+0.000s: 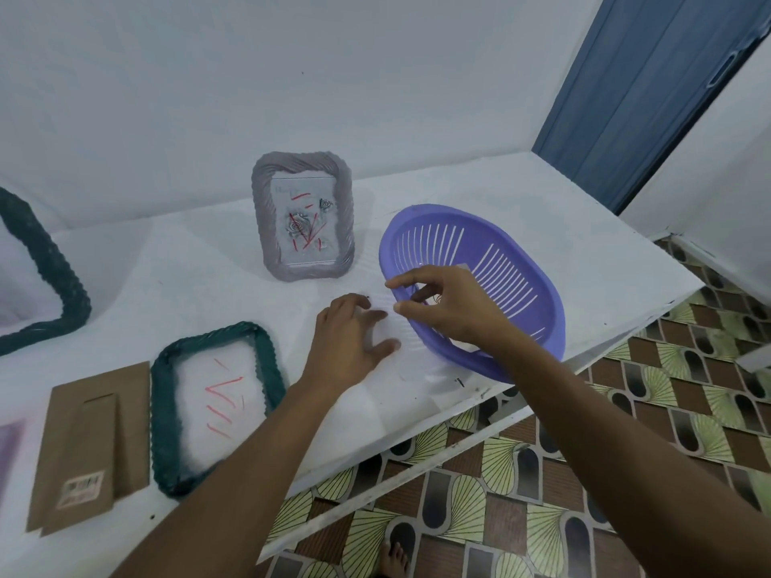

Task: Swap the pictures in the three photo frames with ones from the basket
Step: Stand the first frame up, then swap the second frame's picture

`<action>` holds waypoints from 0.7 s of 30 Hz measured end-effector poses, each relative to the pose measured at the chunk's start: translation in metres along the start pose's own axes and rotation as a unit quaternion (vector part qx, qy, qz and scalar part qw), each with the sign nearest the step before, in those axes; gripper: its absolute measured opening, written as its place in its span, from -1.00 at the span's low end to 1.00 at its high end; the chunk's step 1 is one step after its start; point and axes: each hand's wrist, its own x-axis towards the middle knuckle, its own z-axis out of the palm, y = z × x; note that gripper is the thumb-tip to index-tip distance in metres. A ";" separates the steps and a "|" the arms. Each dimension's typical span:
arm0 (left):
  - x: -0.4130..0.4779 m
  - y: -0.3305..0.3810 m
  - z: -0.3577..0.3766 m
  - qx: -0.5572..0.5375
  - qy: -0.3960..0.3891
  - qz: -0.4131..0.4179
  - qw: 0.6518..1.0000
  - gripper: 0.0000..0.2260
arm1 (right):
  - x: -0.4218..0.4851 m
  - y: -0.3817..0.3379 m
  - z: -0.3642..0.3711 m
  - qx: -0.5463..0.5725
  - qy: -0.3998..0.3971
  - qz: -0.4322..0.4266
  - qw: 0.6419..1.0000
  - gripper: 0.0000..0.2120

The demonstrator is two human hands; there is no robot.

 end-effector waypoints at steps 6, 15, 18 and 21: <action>0.001 0.013 -0.020 -0.221 0.105 -0.061 0.968 -0.66 | 0.014 0.032 -0.028 -0.084 0.055 0.026 0.995 -0.74; 0.017 0.050 -0.037 -0.296 0.054 -0.047 0.952 -0.59 | 0.024 0.053 -0.014 -0.320 -0.048 0.071 0.944 -0.40; 0.016 0.047 -0.036 -0.297 0.058 -0.046 0.952 -0.59 | 0.026 0.055 -0.016 -0.307 -0.048 0.071 0.948 -0.46; 0.015 0.047 -0.035 -0.310 0.062 -0.052 0.947 -0.56 | 0.023 0.053 -0.024 -0.219 -0.043 0.082 0.971 -0.59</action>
